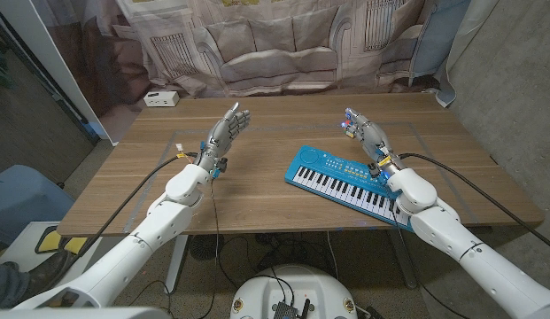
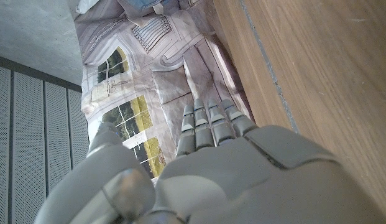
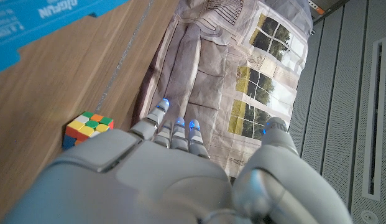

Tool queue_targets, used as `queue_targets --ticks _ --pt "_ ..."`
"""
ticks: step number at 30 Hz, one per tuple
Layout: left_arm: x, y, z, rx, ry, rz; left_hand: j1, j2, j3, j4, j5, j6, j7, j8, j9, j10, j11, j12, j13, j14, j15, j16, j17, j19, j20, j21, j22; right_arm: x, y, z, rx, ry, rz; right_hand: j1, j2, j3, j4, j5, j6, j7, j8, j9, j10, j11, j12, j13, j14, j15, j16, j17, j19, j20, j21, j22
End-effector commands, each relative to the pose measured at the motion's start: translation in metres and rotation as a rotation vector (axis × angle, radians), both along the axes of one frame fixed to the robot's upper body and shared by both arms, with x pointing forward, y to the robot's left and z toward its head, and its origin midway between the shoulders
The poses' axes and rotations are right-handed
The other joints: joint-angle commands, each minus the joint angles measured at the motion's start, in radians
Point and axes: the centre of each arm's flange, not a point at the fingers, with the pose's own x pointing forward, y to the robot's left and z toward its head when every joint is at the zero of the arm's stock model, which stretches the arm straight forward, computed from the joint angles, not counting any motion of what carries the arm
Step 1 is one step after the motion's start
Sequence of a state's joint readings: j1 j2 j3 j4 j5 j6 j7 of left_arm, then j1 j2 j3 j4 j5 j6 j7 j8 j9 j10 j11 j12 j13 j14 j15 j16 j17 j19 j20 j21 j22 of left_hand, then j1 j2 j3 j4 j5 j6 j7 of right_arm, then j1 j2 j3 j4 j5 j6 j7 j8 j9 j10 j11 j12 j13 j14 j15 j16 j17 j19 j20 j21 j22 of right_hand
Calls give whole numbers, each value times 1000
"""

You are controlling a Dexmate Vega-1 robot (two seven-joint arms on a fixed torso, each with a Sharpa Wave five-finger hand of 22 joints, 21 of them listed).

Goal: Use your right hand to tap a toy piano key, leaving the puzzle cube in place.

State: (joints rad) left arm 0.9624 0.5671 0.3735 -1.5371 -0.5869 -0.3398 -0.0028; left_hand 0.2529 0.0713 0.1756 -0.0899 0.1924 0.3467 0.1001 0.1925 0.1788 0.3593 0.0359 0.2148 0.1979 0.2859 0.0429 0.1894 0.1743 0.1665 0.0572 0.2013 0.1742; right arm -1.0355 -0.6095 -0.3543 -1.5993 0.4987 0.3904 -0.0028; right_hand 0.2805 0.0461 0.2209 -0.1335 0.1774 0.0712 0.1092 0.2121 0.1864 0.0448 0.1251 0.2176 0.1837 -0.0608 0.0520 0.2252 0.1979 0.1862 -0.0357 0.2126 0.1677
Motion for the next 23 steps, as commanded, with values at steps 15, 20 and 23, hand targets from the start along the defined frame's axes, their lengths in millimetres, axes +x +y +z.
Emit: queue_targets --ticks 15,20,23 --pt "8 -7 1 3 -4 -3 -3 8 5 -3 -3 3 -3 0 3 4 4 1 1 3 6 0 4 5 0 -3 3 26 -3 6 22 20 93 -14 -15 -11 7 0 18 4 -2 0 16 8 -2 3 10 13 -1 7 3 6 -8 2" --pt "10 -8 2 1 -2 -3 -3 9 6 -3 -3 2 -3 -1 3 5 6 2 1 3 8 0 5 5 1 -3 3 26 -5 5 25 26 87 -18 -15 -12 10 1 20 4 -2 0 17 8 -2 4 11 15 -1 8 3 9 -9 2" --pt "11 -8 1 -1 -3 -6 -3 9 6 -4 -3 1 -3 -1 3 6 5 2 1 3 8 0 5 5 1 -3 3 25 -6 4 19 28 79 -21 -14 -13 11 1 24 3 -1 0 20 9 -2 4 12 15 -1 8 4 10 -9 2"
